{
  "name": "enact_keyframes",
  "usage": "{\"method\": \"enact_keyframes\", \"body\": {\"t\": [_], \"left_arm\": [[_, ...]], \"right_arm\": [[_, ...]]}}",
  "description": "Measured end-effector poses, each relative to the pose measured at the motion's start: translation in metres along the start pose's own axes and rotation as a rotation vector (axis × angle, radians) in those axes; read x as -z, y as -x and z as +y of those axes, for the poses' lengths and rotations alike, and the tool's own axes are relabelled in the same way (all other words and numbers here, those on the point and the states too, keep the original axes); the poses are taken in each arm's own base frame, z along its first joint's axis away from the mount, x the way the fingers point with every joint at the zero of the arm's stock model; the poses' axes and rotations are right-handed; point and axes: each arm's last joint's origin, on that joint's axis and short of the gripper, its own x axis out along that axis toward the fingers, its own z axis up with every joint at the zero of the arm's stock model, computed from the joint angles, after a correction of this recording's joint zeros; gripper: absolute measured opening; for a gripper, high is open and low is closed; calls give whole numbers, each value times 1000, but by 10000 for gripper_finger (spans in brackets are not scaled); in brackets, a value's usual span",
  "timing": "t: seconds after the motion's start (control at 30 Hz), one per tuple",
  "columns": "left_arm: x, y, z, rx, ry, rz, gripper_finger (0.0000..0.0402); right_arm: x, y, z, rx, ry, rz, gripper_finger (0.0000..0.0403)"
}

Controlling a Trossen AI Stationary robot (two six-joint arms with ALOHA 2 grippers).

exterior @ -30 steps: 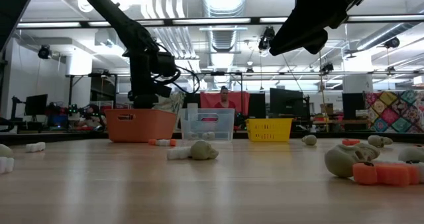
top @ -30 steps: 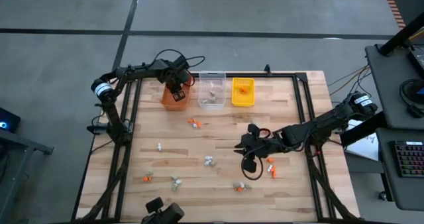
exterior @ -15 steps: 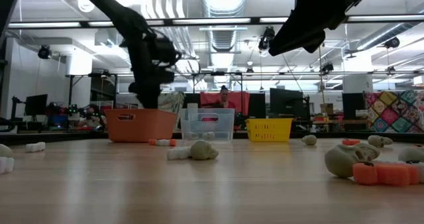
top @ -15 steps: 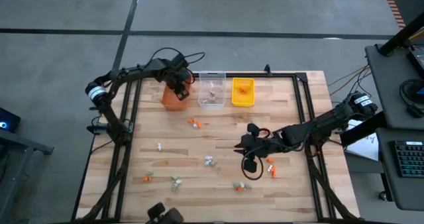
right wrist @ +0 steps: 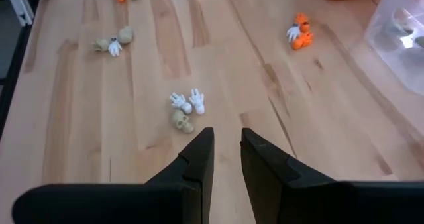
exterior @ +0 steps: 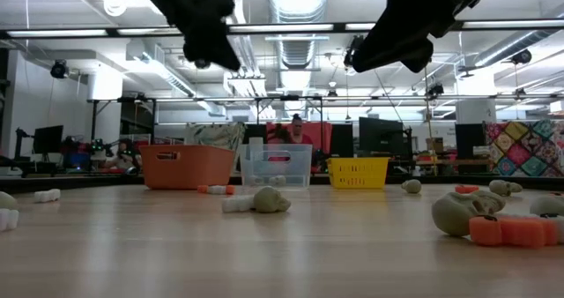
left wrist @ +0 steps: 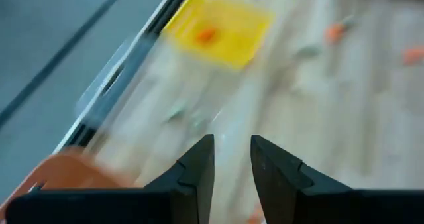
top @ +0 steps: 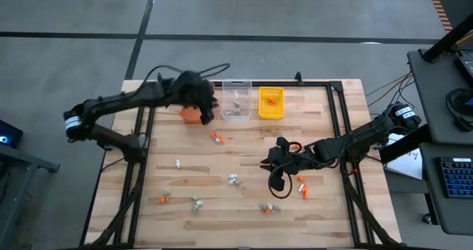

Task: Sort Halloween decoration
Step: Put the orange skeleton toy into the yellow bin

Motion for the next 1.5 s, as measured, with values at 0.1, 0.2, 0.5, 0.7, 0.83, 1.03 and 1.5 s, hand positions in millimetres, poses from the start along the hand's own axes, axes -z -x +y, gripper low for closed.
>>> {"method": "enact_keyframes", "body": {"t": [0.1,0.2,0.5,0.7,0.83,1.03,1.5], "left_arm": [[9,13,-24,73,-5,-118,81],[23,20,-44,151,-2,-210,81],[68,20,-79,322,61,-383,81],[82,13,-84,347,122,-437,81],[86,8,-84,358,144,-462,81],[85,6,-85,358,144,-465,81],[84,6,-85,359,133,-484,81]], "right_arm": [[-1,0,0,9,-12,-8,66],[-1,-1,-2,14,-59,-9,66],[-5,-4,-11,43,-167,-10,66],[-6,-8,-29,69,-257,50,66],[-3,-10,-44,110,-330,133,66],[6,-9,-65,202,-400,285,66],[34,12,-94,477,-422,635,66]]}}
